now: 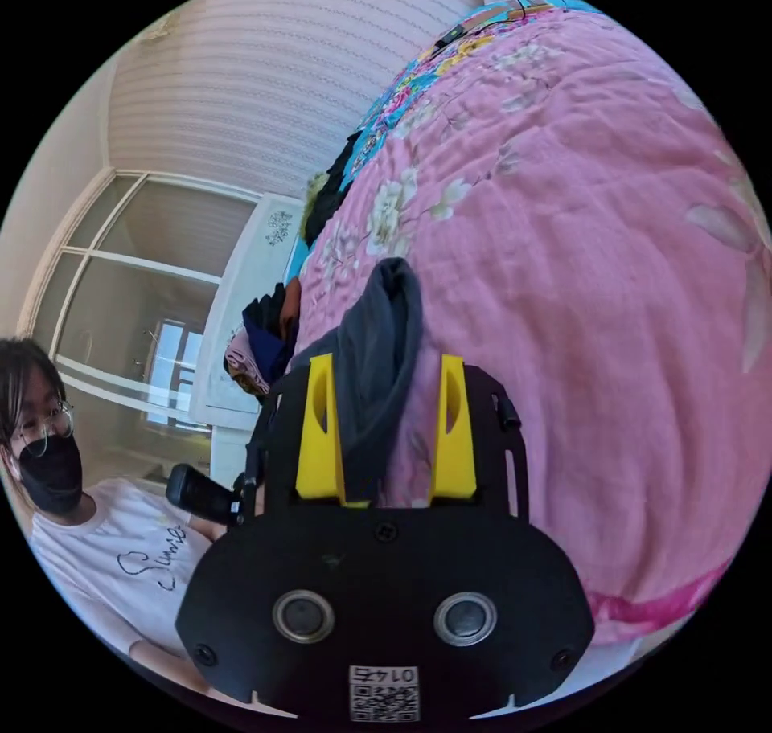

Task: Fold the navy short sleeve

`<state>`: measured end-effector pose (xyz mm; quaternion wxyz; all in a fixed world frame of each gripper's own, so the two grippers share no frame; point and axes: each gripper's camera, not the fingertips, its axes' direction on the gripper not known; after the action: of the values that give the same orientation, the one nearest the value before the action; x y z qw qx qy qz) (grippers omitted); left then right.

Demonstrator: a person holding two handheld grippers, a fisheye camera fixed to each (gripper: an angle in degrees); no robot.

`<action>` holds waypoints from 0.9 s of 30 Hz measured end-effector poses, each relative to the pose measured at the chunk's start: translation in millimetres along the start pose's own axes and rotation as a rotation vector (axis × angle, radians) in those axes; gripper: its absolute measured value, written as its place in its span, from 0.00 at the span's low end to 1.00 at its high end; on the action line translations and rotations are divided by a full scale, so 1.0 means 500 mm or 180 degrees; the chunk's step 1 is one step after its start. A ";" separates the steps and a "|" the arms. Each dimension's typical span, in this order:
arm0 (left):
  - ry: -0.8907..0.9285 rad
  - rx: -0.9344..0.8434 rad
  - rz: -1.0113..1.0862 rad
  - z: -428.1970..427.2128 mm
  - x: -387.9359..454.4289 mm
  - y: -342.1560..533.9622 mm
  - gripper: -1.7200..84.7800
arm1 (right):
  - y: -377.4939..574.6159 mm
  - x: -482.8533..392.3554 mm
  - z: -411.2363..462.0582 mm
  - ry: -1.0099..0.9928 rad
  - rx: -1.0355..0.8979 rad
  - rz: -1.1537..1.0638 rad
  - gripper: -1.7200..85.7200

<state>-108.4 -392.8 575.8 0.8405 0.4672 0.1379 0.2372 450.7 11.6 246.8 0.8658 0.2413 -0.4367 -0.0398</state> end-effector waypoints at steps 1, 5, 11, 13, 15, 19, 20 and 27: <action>-0.0044 0.0035 0.0019 -0.010 0.001 0.000 0.01 | -0.016 0.002 0.017 -0.0046 0.0027 -0.0059 0.19; -0.0152 0.0216 -0.0054 -0.066 -0.019 0.013 0.01 | -0.051 -0.024 0.055 -0.0107 -0.0036 -0.0142 0.07; -0.0352 0.0609 -0.0606 -0.226 -0.106 0.090 0.01 | -0.062 -0.222 0.141 -0.0273 -0.0432 -0.0904 0.04; -0.0420 0.0729 -0.0930 -0.283 -0.141 0.127 0.01 | -0.062 -0.293 0.203 -0.0313 -0.0689 -0.1095 0.04; -0.0522 0.0824 -0.1251 -0.334 -0.174 0.170 0.02 | -0.057 -0.361 0.278 -0.0251 -0.0958 -0.1257 0.04; -0.0831 0.0565 -0.1964 -0.386 -0.243 0.268 0.04 | -0.024 -0.458 0.453 0.0183 -0.1325 -0.1429 0.05; -0.0868 0.0438 -0.2170 -0.396 -0.259 0.294 0.06 | -0.014 -0.474 0.480 0.0109 -0.1403 -0.1487 0.05; -0.0634 0.0306 -0.2931 -0.469 -0.295 0.372 0.08 | 0.008 -0.535 0.479 0.0246 -0.1426 -0.1985 0.07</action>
<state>-390.3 -218.0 612.4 0.8448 0.4163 0.2603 -0.2128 99.8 -2.0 171.7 0.8592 0.1687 -0.2899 -0.3865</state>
